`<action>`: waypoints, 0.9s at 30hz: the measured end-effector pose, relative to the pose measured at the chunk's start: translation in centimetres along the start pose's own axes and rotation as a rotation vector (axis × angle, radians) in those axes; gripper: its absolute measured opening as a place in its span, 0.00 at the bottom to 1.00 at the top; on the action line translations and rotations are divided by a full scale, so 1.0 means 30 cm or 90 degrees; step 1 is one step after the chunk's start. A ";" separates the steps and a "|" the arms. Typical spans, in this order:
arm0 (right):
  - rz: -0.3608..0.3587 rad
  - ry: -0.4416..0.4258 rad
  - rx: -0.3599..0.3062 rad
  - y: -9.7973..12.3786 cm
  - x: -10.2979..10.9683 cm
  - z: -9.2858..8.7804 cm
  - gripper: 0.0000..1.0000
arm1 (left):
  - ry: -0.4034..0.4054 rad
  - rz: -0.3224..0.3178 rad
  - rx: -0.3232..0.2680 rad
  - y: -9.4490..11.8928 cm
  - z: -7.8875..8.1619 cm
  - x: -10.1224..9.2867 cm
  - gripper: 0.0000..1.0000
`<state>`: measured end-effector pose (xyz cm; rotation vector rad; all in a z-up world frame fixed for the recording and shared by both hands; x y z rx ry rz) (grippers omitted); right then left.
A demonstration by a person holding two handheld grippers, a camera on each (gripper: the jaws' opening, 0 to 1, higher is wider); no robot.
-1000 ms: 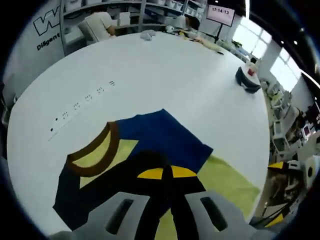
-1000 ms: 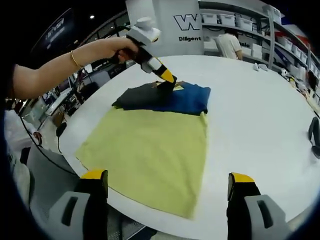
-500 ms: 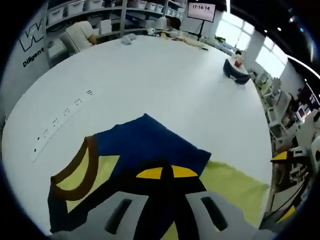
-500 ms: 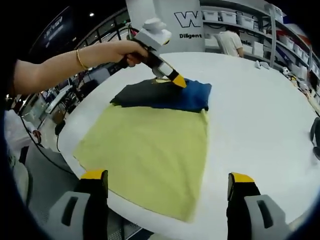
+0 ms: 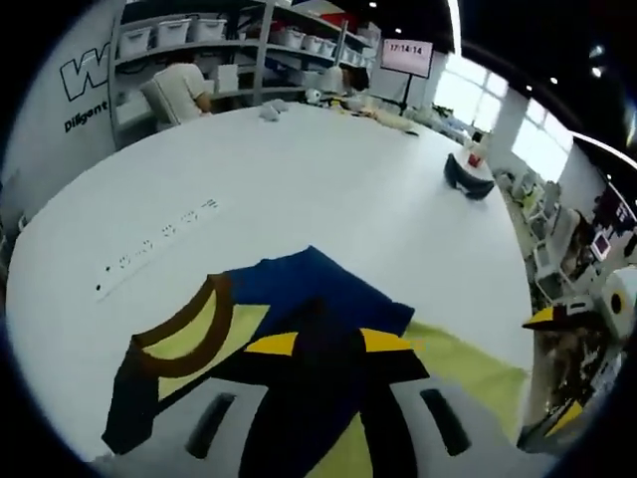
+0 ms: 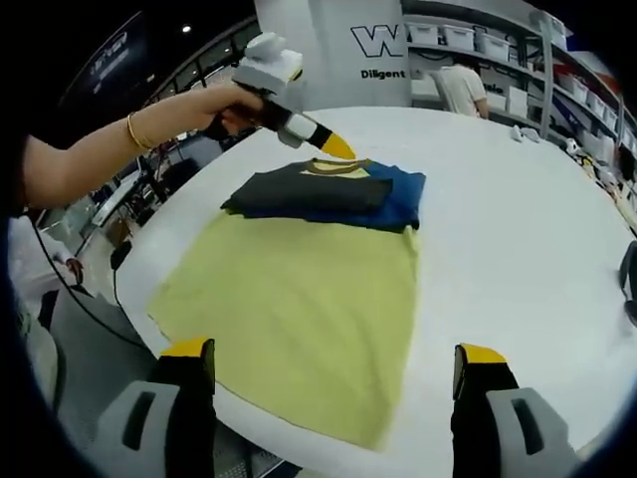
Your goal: Fold the garment on the visible template until the final outline fits inside the template.
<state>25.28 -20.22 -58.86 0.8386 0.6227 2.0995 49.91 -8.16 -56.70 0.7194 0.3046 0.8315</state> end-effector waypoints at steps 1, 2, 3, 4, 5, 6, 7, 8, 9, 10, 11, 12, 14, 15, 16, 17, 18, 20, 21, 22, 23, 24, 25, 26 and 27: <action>0.001 -0.001 0.002 -0.001 0.000 -0.001 0.98 | 0.000 0.003 0.002 0.021 -0.019 0.018 0.41; 0.002 0.000 0.004 -0.002 0.000 -0.003 0.98 | 0.006 0.011 0.005 0.033 -0.031 0.036 0.46; 0.001 0.003 0.006 -0.003 0.000 -0.003 0.98 | 0.016 0.023 0.010 0.051 -0.049 0.062 0.50; 0.002 0.002 0.006 -0.004 0.001 -0.003 0.98 | 0.021 0.034 0.003 0.066 -0.058 0.078 0.52; 0.003 0.001 0.007 -0.005 0.001 -0.003 0.98 | 0.027 0.044 -0.003 0.080 -0.067 0.093 0.54; 0.004 -0.001 0.009 -0.006 0.001 -0.005 0.98 | 0.027 0.043 -0.007 0.097 -0.078 0.101 0.57; 0.005 -0.003 0.012 -0.007 0.001 -0.007 0.99 | 0.036 0.047 -0.008 0.121 -0.097 0.114 0.60; 0.005 -0.003 0.015 -0.008 0.002 -0.009 0.98 | 0.039 0.051 -0.009 0.130 -0.104 0.120 0.62; 0.006 -0.004 0.016 -0.008 0.002 -0.010 0.98 | 0.042 0.055 -0.011 0.139 -0.111 0.124 0.64; 0.012 -0.012 0.024 -0.014 0.008 -0.023 0.98 | 0.068 0.091 -0.052 0.192 -0.136 0.152 0.64; 0.014 -0.014 0.029 -0.016 0.009 -0.030 0.98 | 0.062 0.085 -0.051 0.210 -0.153 0.150 0.65; 0.015 -0.015 0.035 -0.018 0.009 -0.036 0.98 | 0.059 0.084 -0.045 0.228 -0.176 0.150 0.66; 0.016 -0.010 0.042 -0.020 0.012 -0.046 0.97 | 0.067 0.103 -0.028 0.272 -0.229 0.158 0.65; 0.016 -0.010 0.043 -0.020 0.012 -0.048 0.97 | 0.071 0.111 -0.034 0.289 -0.245 0.160 0.65; 0.017 -0.013 0.045 -0.021 0.014 -0.053 0.97 | 0.077 0.113 -0.034 0.317 -0.275 0.150 0.66; 0.018 -0.015 0.047 -0.022 0.016 -0.058 0.96 | 0.084 0.114 -0.033 0.345 -0.305 0.140 0.67; 0.017 -0.014 0.051 -0.021 0.016 -0.062 0.95 | 0.093 0.119 -0.026 0.366 -0.338 0.137 0.68; 0.015 -0.013 0.055 -0.019 0.016 -0.068 0.94 | 0.094 0.127 -0.028 0.405 -0.383 0.128 0.69; 0.015 -0.013 0.055 -0.018 0.014 -0.071 0.94 | 0.105 0.135 -0.021 0.428 -0.419 0.124 0.69; 0.015 -0.014 0.055 -0.017 0.014 -0.073 0.94 | 0.110 0.136 -0.014 0.442 -0.443 0.120 0.69; 0.016 -0.015 0.055 -0.015 0.012 -0.075 0.93 | 0.118 0.141 -0.008 0.463 -0.478 0.116 0.69; 0.016 -0.015 0.056 -0.014 0.012 -0.077 0.93 | 0.124 0.144 -0.003 0.477 -0.500 0.112 0.69; 0.016 -0.015 0.056 -0.014 0.012 -0.078 0.92 | 0.125 0.143 0.000 0.484 -0.511 0.109 0.69; 0.017 -0.015 0.057 -0.013 0.010 -0.080 0.91 | 0.137 0.148 0.008 0.514 -0.554 0.098 0.68; 0.017 -0.015 0.058 -0.013 0.010 -0.081 0.91 | 0.143 0.151 0.010 0.522 -0.565 0.096 0.67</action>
Point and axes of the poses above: the point that each gripper's makers call its tool centre point, and the gripper's own axes: y roughly backward along the fingers, x roughly to its left, z roughly out of its top, the point moved 4 cm from there along y, roughly backward along the fingers, and after that the axes turned 15 degrees about z, right-handed, at the moved point
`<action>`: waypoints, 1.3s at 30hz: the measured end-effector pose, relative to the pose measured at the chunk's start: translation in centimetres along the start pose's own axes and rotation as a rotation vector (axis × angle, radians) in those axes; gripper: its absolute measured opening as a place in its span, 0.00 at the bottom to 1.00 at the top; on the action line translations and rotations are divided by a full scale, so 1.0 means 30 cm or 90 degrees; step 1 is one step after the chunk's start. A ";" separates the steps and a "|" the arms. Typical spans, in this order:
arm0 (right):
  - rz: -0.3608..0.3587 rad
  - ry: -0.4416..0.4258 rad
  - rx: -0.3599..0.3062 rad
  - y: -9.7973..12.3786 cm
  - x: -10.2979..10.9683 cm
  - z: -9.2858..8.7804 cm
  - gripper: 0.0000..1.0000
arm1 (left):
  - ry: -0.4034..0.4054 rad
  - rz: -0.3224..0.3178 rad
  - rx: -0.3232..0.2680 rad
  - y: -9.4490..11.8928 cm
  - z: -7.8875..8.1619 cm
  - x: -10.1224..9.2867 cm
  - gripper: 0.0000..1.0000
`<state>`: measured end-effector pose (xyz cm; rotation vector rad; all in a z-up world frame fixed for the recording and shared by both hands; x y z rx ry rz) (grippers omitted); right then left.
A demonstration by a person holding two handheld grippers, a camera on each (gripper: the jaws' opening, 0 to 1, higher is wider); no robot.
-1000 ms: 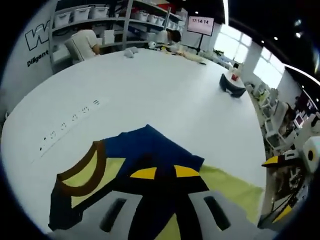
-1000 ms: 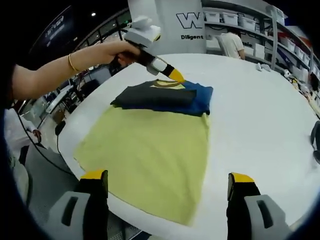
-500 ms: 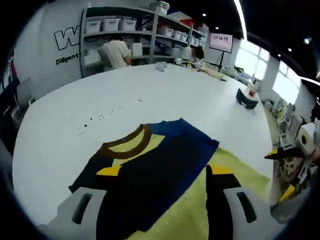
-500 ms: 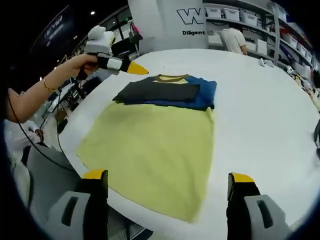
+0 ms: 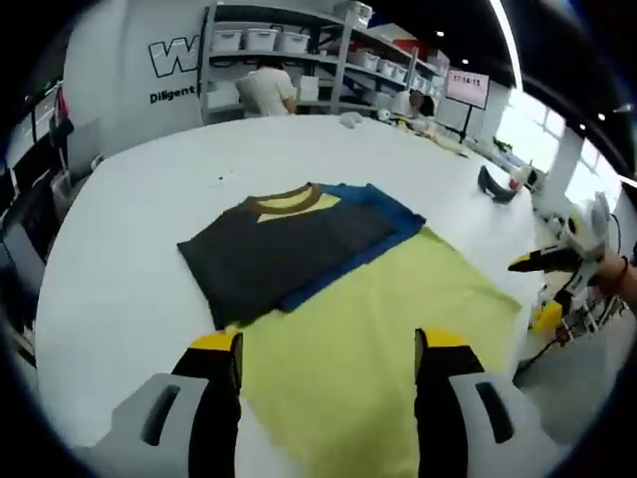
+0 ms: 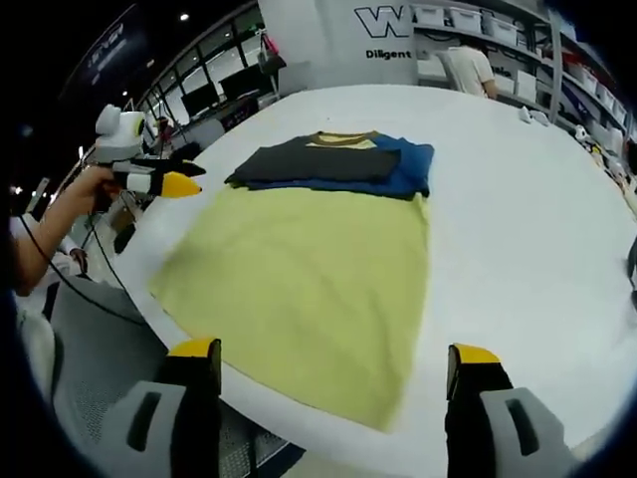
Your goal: Fold the garment on the visible template until the final outline fits inside the template.
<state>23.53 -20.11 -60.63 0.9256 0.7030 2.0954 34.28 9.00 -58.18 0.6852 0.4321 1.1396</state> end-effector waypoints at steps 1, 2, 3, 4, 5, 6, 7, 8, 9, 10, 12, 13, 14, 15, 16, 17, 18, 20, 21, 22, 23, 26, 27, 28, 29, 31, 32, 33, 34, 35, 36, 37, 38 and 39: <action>0.000 0.000 0.004 0.000 -0.001 -0.004 0.90 | 0.007 0.004 0.006 0.019 -0.033 0.004 0.66; -0.001 0.001 0.005 -0.001 -0.003 -0.007 0.90 | 0.021 0.016 0.015 0.032 -0.056 0.011 0.62; 0.000 -0.002 0.008 -0.002 -0.005 -0.012 0.89 | 0.019 0.019 0.025 0.045 -0.088 0.011 0.61; 0.003 -0.007 0.015 -0.003 -0.006 -0.019 0.88 | 0.016 0.021 0.034 0.055 -0.110 0.012 0.60; 0.005 -0.011 0.017 -0.003 -0.008 -0.025 0.87 | 0.016 0.028 0.041 0.063 -0.128 0.017 0.61; 0.005 -0.012 0.019 -0.003 -0.009 -0.027 0.86 | 0.020 0.031 0.043 0.074 -0.148 0.019 0.61; 0.002 -0.010 0.024 -0.001 -0.011 -0.031 0.85 | 0.021 0.031 0.044 0.079 -0.156 0.020 0.61; 0.002 -0.007 0.027 0.000 -0.015 -0.035 0.83 | 0.037 0.030 0.062 0.097 -0.188 0.020 0.61; 0.002 -0.007 0.028 0.000 -0.015 -0.036 0.82 | 0.041 0.029 0.066 0.105 -0.200 0.017 0.60; 0.001 -0.007 0.030 0.001 -0.017 -0.039 0.80 | 0.045 0.030 0.072 0.113 -0.215 0.015 0.60; -0.001 -0.005 0.037 0.002 -0.020 -0.049 0.78 | 0.046 0.031 0.092 0.132 -0.259 0.006 0.60; -0.001 -0.005 0.038 0.001 -0.021 -0.050 0.78 | 0.046 0.032 0.096 0.135 -0.266 0.005 0.60; -0.003 -0.002 0.046 -0.001 -0.023 -0.062 0.77 | 0.052 0.036 0.101 0.141 -0.287 0.005 0.59; -0.004 0.000 0.051 -0.002 -0.024 -0.070 0.75 | 0.064 0.036 0.118 0.147 -0.303 0.004 0.57; -0.006 0.001 0.054 -0.004 -0.026 -0.078 0.74 | 0.072 0.039 0.123 0.151 -0.314 0.003 0.56; -0.008 -0.001 0.061 -0.003 -0.029 -0.089 0.73 | 0.070 0.038 0.127 0.153 -0.326 0.000 0.55; -0.010 -0.001 0.062 -0.003 -0.032 -0.094 0.71 | 0.072 0.044 0.141 0.159 -0.337 0.000 0.54; -0.015 -0.004 0.064 0.001 -0.040 -0.104 0.68 | 0.054 0.052 0.147 0.163 -0.358 -0.003 0.52; -0.018 -0.004 0.066 0.002 -0.045 -0.111 0.66 | 0.051 0.060 0.160 0.165 -0.370 -0.001 0.52; -0.024 -0.003 0.070 0.004 -0.050 -0.118 0.64 | 0.053 0.061 0.171 0.166 -0.384 -0.003 0.50; -0.027 -0.004 0.073 0.005 -0.053 -0.122 0.62 | 0.057 0.058 0.175 0.167 -0.391 -0.006 0.49; -0.034 -0.007 0.072 0.007 -0.062 -0.130 0.54 | 0.078 0.061 0.190 0.175 -0.403 -0.013 0.44; -0.036 -0.008 0.073 0.008 -0.063 -0.132 0.52 | 0.086 0.067 0.197 0.178 -0.407 -0.012 0.45; -0.037 -0.009 0.073 0.008 -0.064 -0.133 0.50 | 0.096 0.071 0.201 0.179 -0.409 -0.013 0.46; -0.041 -0.007 0.077 0.009 -0.067 -0.139 0.48 | 0.117 0.071 0.198 0.181 -0.407 -0.018 0.46; -0.046 -0.004 0.083 0.011 -0.071 -0.145 0.42 | 0.134 0.072 0.197 0.181 -0.407 -0.022 0.44; -0.050 -0.002 0.086 0.011 -0.075 -0.149 0.39 | 0.128 0.076 0.205 0.182 -0.415 -0.022 0.43; -0.055 0.001 0.090 0.011 -0.078 -0.153 0.36 | 0.123 0.080 0.213 0.182 -0.423 -0.023 0.41; -0.058 0.004 0.095 0.011 -0.083 -0.156 0.34 | 0.117 0.088 0.217 0.185 -0.431 -0.021 0.40; -0.059 0.007 0.096 0.011 -0.084 -0.157 0.32 | 0.112 0.094 0.215 0.186 -0.434 -0.018 0.39; -0.060 0.009 0.098 0.012 -0.084 -0.157 0.29 | 0.110 0.104 0.216 0.188 -0.439 -0.012 0.38; -0.062 0.009 0.099 0.015 -0.085 -0.156 0.27 | 0.102 0.112 0.219 0.189 -0.445 -0.009 0.34; -0.064 0.011 0.099 0.016 -0.088 -0.156 0.25 | 0.093 0.116 0.219 0.191 -0.448 -0.006 0.32; -0.065 0.011 0.100 0.017 -0.089 -0.156 0.21 | 0.091 0.115 0.220 0.192 -0.448 -0.007 0.31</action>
Point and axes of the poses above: the point that each gripper's makers call its tool centre point, and the gripper's own axes: y roughly backward along the fingers, x roughly to its left, z roughly out of its top, the point moved 4 cm from there along y, roughly backward along the fingers, and after that the axes turned 15 degrees about z, right-handed, at the moved point
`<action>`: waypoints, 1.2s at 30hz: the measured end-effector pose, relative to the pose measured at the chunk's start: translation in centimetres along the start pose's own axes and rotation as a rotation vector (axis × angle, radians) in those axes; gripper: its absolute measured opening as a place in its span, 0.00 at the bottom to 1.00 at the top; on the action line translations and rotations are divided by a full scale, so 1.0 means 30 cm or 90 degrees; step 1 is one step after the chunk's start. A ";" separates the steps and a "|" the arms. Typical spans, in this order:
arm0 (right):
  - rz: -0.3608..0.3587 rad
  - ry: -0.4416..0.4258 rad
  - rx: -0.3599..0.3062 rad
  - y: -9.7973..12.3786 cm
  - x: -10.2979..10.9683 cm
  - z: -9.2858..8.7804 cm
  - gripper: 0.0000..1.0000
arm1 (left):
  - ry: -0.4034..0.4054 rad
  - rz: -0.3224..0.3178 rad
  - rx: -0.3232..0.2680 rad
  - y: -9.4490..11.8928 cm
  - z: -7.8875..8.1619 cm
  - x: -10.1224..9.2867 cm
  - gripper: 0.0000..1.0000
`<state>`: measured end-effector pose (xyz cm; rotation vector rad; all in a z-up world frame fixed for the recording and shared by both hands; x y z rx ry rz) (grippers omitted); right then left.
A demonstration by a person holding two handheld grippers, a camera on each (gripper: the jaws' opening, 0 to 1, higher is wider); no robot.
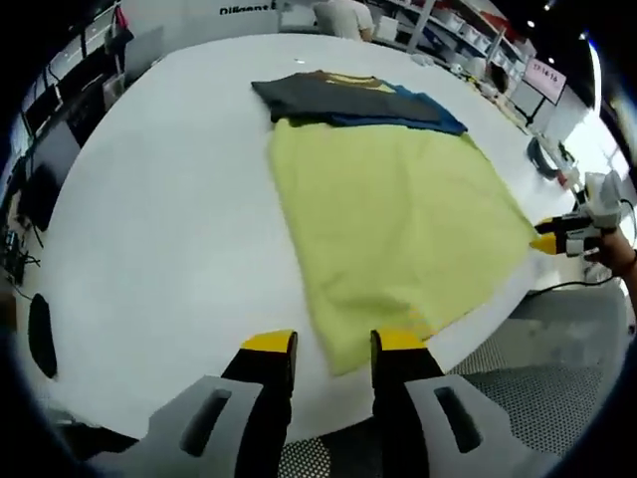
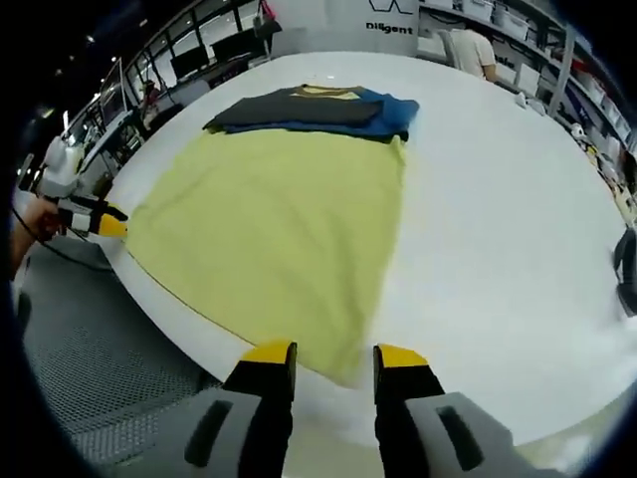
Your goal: Fold the garment on the visible template until the final outline fits inside the template.
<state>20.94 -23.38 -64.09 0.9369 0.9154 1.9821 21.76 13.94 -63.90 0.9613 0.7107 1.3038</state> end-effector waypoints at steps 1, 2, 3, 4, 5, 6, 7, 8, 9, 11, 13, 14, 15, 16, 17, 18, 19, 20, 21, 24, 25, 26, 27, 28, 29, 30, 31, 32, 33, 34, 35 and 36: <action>-0.002 0.001 0.001 0.001 -0.003 0.000 0.19 | 0.001 -0.002 0.003 0.002 -0.001 -0.001 0.31; -0.004 0.005 0.004 0.001 -0.006 0.000 0.18 | 0.006 -0.004 0.003 0.003 -0.003 -0.003 0.30; -0.006 0.007 0.007 0.001 -0.007 0.001 0.16 | 0.001 -0.003 0.005 0.005 -0.008 -0.008 0.30; -0.006 0.008 0.009 0.000 -0.007 0.000 0.16 | -0.005 0.002 0.006 0.005 -0.012 -0.008 0.28; -0.006 0.008 0.011 -0.002 -0.007 -0.001 0.15 | -0.013 0.008 0.006 0.005 -0.013 -0.007 0.27; -0.005 0.008 0.011 -0.002 -0.006 -0.001 0.15 | -0.018 0.011 0.006 0.005 -0.014 -0.006 0.25; -0.004 0.007 0.013 -0.004 -0.005 -0.003 0.14 | -0.028 0.019 0.014 0.005 -0.020 -0.006 0.22; -0.005 0.007 0.014 -0.005 -0.005 -0.005 0.12 | -0.029 0.020 0.017 0.007 -0.022 -0.009 0.20; -0.006 0.009 0.014 -0.005 -0.006 -0.005 0.11 | -0.028 0.018 0.017 0.008 -0.022 -0.010 0.18; -0.010 0.011 0.017 -0.003 -0.009 -0.007 0.08 | -0.004 0.018 0.029 0.008 -0.028 -0.015 0.14; -0.014 0.005 0.013 0.000 -0.014 -0.010 0.05 | -0.015 0.013 0.027 0.005 -0.026 -0.012 0.13; -0.013 0.003 0.011 0.000 -0.015 -0.010 0.03 | -0.016 0.011 0.028 0.005 -0.026 -0.013 0.13; -0.012 0.001 0.009 0.001 -0.016 -0.011 0.01 | -0.013 0.010 0.030 0.005 -0.026 -0.013 0.12; -0.012 0.001 0.009 0.002 -0.017 -0.011 0.00 | -0.014 0.007 0.032 0.005 -0.025 -0.013 0.11; -0.012 0.000 0.008 0.003 -0.017 -0.011 0.00 | -0.015 0.002 0.032 0.005 -0.025 -0.016 0.09; -0.012 -0.002 0.006 0.004 -0.017 -0.010 0.00 | -0.009 0.001 0.033 0.007 -0.027 -0.019 0.08; -0.011 -0.003 0.005 0.004 -0.016 -0.010 0.00 | -0.011 0.001 0.031 0.008 -0.028 -0.021 0.08; -0.011 -0.004 0.005 0.004 -0.016 -0.010 0.00 | -0.017 0.002 0.028 0.008 -0.028 -0.021 0.07; -0.011 0.000 0.006 0.006 -0.015 -0.008 0.00 | -0.024 0.003 0.025 0.009 -0.029 -0.021 0.07; -0.013 0.004 0.014 0.011 -0.011 -0.006 0.00 | -0.030 0.004 0.025 0.020 -0.035 -0.013 0.07; -0.014 0.005 0.016 0.012 -0.010 -0.005 0.00 | -0.029 0.004 0.025 0.023 -0.036 -0.011 0.07; -0.016 0.011 0.020 0.018 -0.004 -0.002 0.00 | -0.029 0.003 0.023 0.027 -0.039 -0.003 0.07; -0.016 0.012 0.021 0.020 -0.003 -0.001 0.00 | -0.031 0.008 0.026 0.029 -0.043 0.004 0.07; -0.017 0.012 0.027 0.024 0.000 -0.001 0.00 | -0.033 0.005 0.028 0.031 -0.045 0.004 0.07; -0.011 0.010 0.031 0.026 0.004 -0.002 0.00 | -0.034 0.003 0.030 0.031 -0.047 0.004 0.07; -0.006 0.007 0.037 0.029 0.009 -0.003 0.00 | -0.036 0.004 0.031 0.031 -0.051 0.005 0.07; -0.004 0.005 0.039 0.030 0.012 -0.004 0.00 | -0.037 0.004 0.032 0.032 -0.054 0.006 0.07; -0.003 0.003 0.041 0.032 0.015 -0.004 0.00 | -0.039 0.004 0.032 0.030 -0.057 0.006 0.07; -0.002 0.004 0.042 0.034 0.017 -0.003 0.00 | -0.039 0.004 0.032 0.030 -0.058 0.007 0.07; -0.002 0.005 0.043 0.035 0.019 -0.002 0.00 | -0.040 0.005 0.032 0.030 -0.059 0.008 0.07; -0.002 0.005 0.045 0.038 0.021 -0.002 0.00 | -0.040 0.005 0.032 0.031 -0.060 0.008 0.07; -0.002 0.005 0.048 0.041 0.023 -0.002 0.00 | -0.040 0.005 0.032 0.032 -0.060 0.008 0.07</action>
Point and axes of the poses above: the point that each gripper's makers call its tool centre point, and the gripper's own axes: y roughly backward along the fingers, x roughly to its left, z roughly out of its top, the point moved 4 cm from there along y, roughly backward along the fingers, and after that the axes turned 15 degrees about z, right-handed, at the moved point
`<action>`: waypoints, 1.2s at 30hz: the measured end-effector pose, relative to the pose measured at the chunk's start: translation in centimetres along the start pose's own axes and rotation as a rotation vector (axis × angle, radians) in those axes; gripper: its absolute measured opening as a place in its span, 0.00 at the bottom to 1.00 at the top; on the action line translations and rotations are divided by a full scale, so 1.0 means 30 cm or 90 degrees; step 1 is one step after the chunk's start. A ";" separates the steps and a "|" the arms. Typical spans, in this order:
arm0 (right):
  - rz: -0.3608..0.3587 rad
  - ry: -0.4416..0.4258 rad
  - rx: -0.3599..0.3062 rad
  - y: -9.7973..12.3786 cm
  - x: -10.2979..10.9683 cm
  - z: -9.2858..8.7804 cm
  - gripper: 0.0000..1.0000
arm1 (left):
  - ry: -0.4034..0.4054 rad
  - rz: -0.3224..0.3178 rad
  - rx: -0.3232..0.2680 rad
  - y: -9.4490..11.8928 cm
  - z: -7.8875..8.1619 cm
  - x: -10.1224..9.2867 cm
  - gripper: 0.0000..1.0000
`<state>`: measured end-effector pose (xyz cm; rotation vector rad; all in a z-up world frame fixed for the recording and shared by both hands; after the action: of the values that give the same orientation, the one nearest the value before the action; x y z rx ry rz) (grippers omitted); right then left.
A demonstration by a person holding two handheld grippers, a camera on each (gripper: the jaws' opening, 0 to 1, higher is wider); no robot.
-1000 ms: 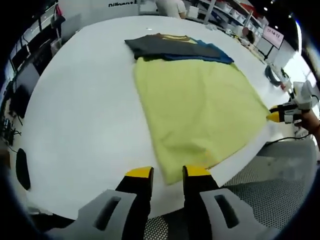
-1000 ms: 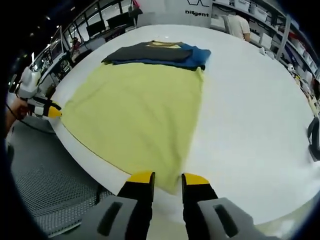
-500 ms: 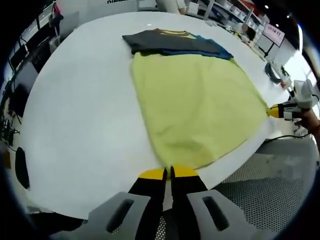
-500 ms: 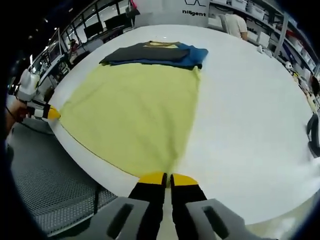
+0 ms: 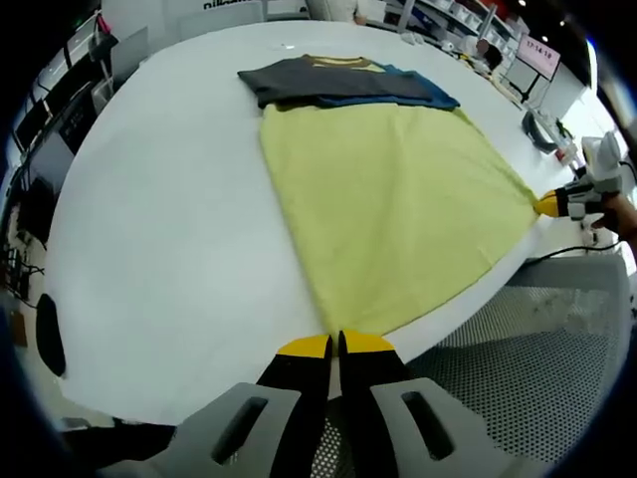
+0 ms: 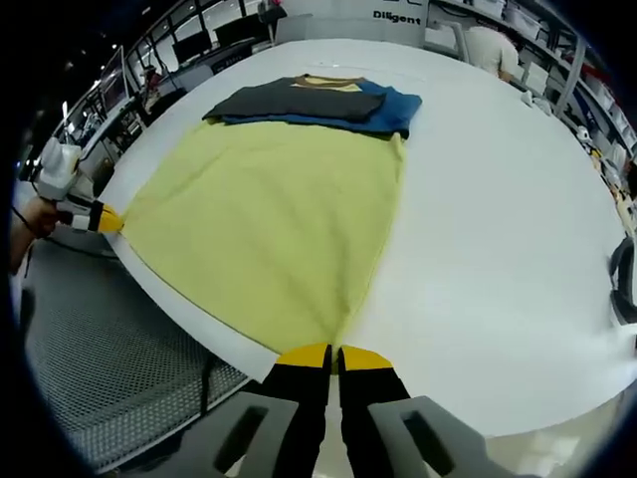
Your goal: Fold the garment on the visible template until the final outline fits inside the template.
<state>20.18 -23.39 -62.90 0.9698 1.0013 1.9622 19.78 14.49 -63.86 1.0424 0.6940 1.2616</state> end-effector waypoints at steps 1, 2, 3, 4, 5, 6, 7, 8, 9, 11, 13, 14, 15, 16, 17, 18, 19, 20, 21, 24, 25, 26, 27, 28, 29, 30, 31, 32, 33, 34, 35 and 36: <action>0.000 0.001 0.002 0.002 0.002 -0.001 0.00 | -0.004 -0.002 0.005 0.005 -0.006 -0.002 0.07; 0.004 0.000 0.011 0.003 0.007 -0.008 0.00 | -0.009 -0.003 0.013 0.011 -0.014 -0.003 0.07; 0.006 0.001 0.015 0.003 0.012 -0.012 0.00 | -0.017 -0.003 0.018 0.013 -0.021 -0.002 0.07; 0.010 0.002 0.022 0.006 0.020 -0.017 0.00 | -0.020 -0.001 0.022 0.016 -0.026 -0.001 0.07; 0.011 0.002 0.023 0.006 0.023 -0.017 0.00 | -0.022 -0.001 0.023 0.016 -0.028 -0.001 0.07; 0.013 0.003 0.025 0.008 0.029 -0.019 0.00 | -0.026 -0.001 0.027 0.019 -0.033 0.001 0.07; 0.016 0.003 0.028 0.011 0.033 -0.022 0.00 | -0.027 0.000 0.030 0.021 -0.037 0.002 0.07; 0.019 0.005 0.031 0.013 0.038 -0.024 0.00 | -0.029 0.001 0.033 0.024 -0.041 0.003 0.07; 0.021 0.005 0.032 0.014 0.041 -0.025 0.00 | -0.032 0.002 0.039 0.028 -0.047 0.006 0.07; 0.030 0.009 0.041 0.021 0.055 -0.028 0.00 | -0.035 0.001 0.040 0.032 -0.050 0.007 0.07; 0.030 0.013 0.040 0.027 0.056 -0.023 0.00 | -0.030 -0.001 0.039 0.039 -0.045 0.009 0.07; 0.030 0.012 0.037 0.032 0.054 -0.016 0.00 | -0.025 -0.008 0.042 0.047 -0.039 0.008 0.07; 0.030 0.012 0.033 0.038 0.054 -0.007 0.00 | -0.023 -0.012 0.042 0.053 -0.033 0.009 0.07; 0.031 0.013 0.029 0.043 0.054 0.000 0.00 | -0.017 -0.015 0.041 0.060 -0.023 0.011 0.07; 0.032 0.011 0.026 0.047 0.053 0.007 0.00 | -0.018 -0.019 0.039 0.064 -0.017 0.012 0.07; 0.032 0.012 0.020 0.052 0.053 0.016 0.00 | -0.019 -0.022 0.037 0.066 -0.011 0.014 0.07; 0.035 0.016 0.008 0.062 0.057 0.036 0.00 | -0.013 -0.024 0.033 0.067 0.000 0.020 0.07; 0.036 0.018 0.005 0.064 0.058 0.041 0.00 | -0.005 -0.027 0.031 0.069 0.009 0.023 0.07; 0.036 0.022 -0.005 0.069 0.058 0.054 0.00 | 0.002 -0.033 0.024 0.073 0.021 0.026 0.06; 0.029 0.038 -0.041 0.091 0.050 0.110 0.00 | 0.045 -0.050 -0.007 0.092 0.084 0.039 0.06; 0.028 0.047 -0.054 0.099 0.048 0.132 0.00 | 0.046 -0.050 -0.010 0.097 0.096 0.045 0.06; 0.027 0.048 -0.063 0.104 0.045 0.145 0.00 | 0.045 -0.051 -0.016 0.105 0.117 0.052 0.06; 0.024 0.044 -0.073 0.108 0.040 0.160 0.00 | 0.046 -0.049 -0.021 0.108 0.132 0.057 0.06; 0.022 0.044 -0.080 0.113 0.036 0.173 0.00 | 0.045 -0.048 -0.027 0.112 0.147 0.060 0.06; 0.015 0.051 -0.094 0.122 0.029 0.203 0.00 | 0.050 -0.045 -0.040 0.117 0.179 0.071 0.06; 0.013 0.051 -0.100 0.129 0.023 0.223 0.00 | 0.053 -0.045 -0.042 0.117 0.187 0.074 0.06; 0.011 0.053 -0.103 0.130 0.020 0.231 0.00 | 0.065 -0.048 -0.051 0.118 0.222 0.084 0.06; 0.006 0.055 -0.114 0.136 0.012 0.256 0.00 | 0.072 -0.050 -0.058 0.119 0.241 0.089 0.06; 0.004 0.056 -0.119 0.139 0.008 0.272 0.00 | 0.077 -0.050 -0.063 0.118 0.259 0.094 0.06; 0.001 0.056 -0.124 0.141 0.004 0.288 0.00 | 0.082 -0.050 -0.067 0.118 0.277 0.099 0.06; -0.001 0.059 -0.128 0.143 0.000 0.304 0.00 | 0.083 -0.049 -0.073 0.117 0.297 0.104 0.06; -0.004 0.061 -0.132 0.145 -0.004 0.320 0.00 | 0.086 -0.047 -0.079 0.118 0.316 0.108 0.06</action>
<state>27.30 -22.34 -55.21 0.7641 0.8314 2.0766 27.35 15.28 -56.46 0.8290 0.7402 1.3028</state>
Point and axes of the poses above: the point that each gripper's makers call its tool centre point, and the gripper's own axes: y roughly backward along the fingers, x roughly to its left, z roughly out of its top, the point moved 4 cm from there along y, roughly backward along the fingers, and after that the axes turned 15 degrees about z, right-handed, at the moved point
